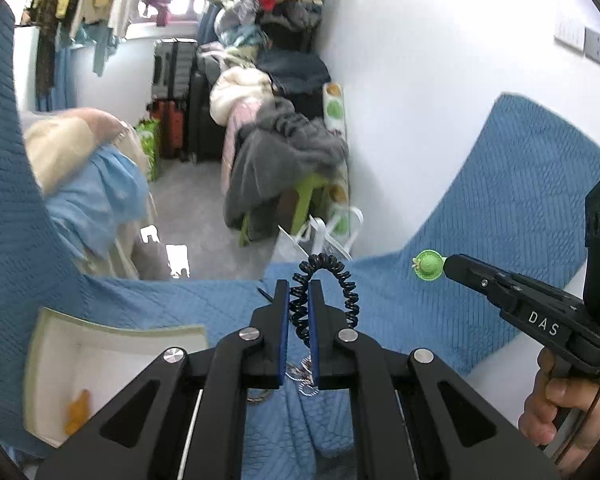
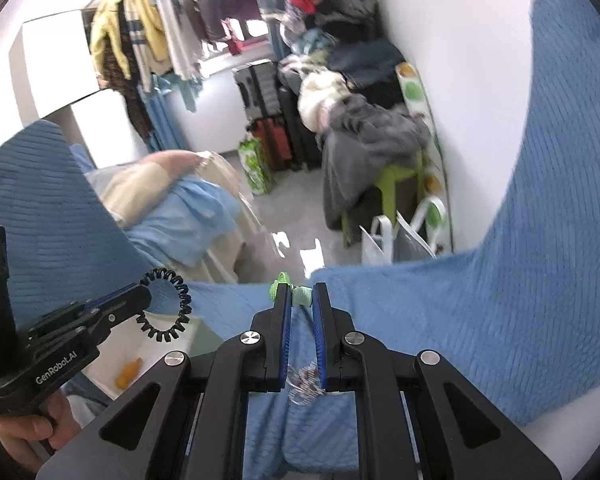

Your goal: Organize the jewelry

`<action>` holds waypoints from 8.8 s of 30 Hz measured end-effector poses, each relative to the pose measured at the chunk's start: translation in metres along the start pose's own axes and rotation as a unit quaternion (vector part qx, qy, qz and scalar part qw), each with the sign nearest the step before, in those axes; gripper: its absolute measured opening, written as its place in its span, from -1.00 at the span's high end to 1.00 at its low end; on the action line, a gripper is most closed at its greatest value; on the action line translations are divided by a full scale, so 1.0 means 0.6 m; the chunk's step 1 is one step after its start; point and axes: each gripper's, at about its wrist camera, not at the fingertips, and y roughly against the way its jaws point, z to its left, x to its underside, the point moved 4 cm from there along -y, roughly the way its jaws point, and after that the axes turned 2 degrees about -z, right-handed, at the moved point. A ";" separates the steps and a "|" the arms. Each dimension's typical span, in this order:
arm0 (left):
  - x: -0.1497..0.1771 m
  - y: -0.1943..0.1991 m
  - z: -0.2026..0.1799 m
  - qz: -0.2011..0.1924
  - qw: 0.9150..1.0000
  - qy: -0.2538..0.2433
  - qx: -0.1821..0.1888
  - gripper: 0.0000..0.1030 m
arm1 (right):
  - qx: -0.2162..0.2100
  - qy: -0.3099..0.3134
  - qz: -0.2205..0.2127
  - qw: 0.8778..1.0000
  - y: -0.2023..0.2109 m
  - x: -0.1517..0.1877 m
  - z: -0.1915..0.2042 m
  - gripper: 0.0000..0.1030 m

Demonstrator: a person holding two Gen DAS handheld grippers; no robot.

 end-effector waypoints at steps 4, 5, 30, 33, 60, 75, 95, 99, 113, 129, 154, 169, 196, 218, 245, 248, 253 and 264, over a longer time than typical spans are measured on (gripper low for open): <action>-0.016 0.033 0.049 -0.007 0.999 0.015 -0.030 0.83 | -0.011 0.024 -0.011 1.000 0.007 -0.019 0.057 0.83; -0.018 0.039 0.062 -0.007 0.999 0.023 -0.032 0.83 | -0.015 0.027 -0.011 0.999 0.007 -0.020 0.070 0.83; 0.156 0.044 0.284 0.112 0.983 0.107 -0.102 0.83 | -0.052 0.116 0.122 0.984 -0.137 0.153 0.314 0.82; 0.178 0.033 0.294 0.129 0.980 0.116 -0.100 0.83 | -0.055 0.120 0.144 0.981 -0.153 0.182 0.323 0.82; 0.128 0.052 0.228 0.091 0.984 0.107 -0.110 0.07 | -0.089 0.096 0.072 0.989 -0.073 0.104 0.274 0.47; 0.113 -0.016 0.071 0.058 0.995 0.075 -0.030 0.07 | 0.012 0.048 0.028 0.998 -0.026 0.081 0.058 0.47; 0.222 -0.181 -0.020 0.141 0.989 0.023 -0.027 0.29 | 0.056 -0.052 0.130 0.989 -0.160 0.242 -0.148 0.61; 0.245 -0.212 -0.007 0.149 0.986 0.020 -0.065 0.29 | 0.052 -0.069 0.148 0.985 -0.202 0.259 -0.176 0.60; 0.290 -0.277 0.015 0.175 0.975 -0.029 -0.136 0.29 | 0.081 -0.033 0.175 0.981 -0.271 0.266 -0.182 0.54; 0.298 -0.277 0.020 0.176 0.979 0.031 -0.098 0.88 | 0.081 -0.040 0.192 0.977 -0.274 0.274 -0.185 0.94; 0.189 -0.135 -0.004 0.116 0.989 0.089 0.007 0.88 | 0.067 -0.040 0.131 0.988 -0.153 0.214 -0.114 0.95; 0.050 -0.031 0.036 0.060 0.997 0.052 0.008 0.88 | 0.022 0.001 0.062 0.998 -0.067 0.073 0.008 0.95; 0.115 0.022 0.250 0.129 0.986 0.076 -0.069 0.88 | -0.094 0.069 0.134 0.984 -0.152 0.138 0.316 0.94; 0.184 -0.006 0.289 0.206 0.971 0.100 -0.064 -0.64 | -0.086 0.035 0.198 0.976 -0.206 0.211 0.294 0.22; 0.106 -0.048 0.089 0.085 0.993 0.077 -0.028 -0.39 | -0.018 0.017 0.057 0.998 -0.051 0.100 0.041 0.46; 0.129 -0.078 0.058 0.106 0.992 0.072 -0.011 -0.25 | 0.003 0.010 0.062 0.998 -0.057 0.119 -0.004 0.54; 0.169 -0.134 0.003 0.137 0.989 0.057 0.012 -0.10 | 0.020 -0.020 0.093 0.995 -0.094 0.169 -0.076 0.65; 0.248 -0.254 -0.035 0.198 0.979 0.051 0.023 0.09 | 0.030 -0.056 0.168 0.984 -0.203 0.262 -0.170 0.71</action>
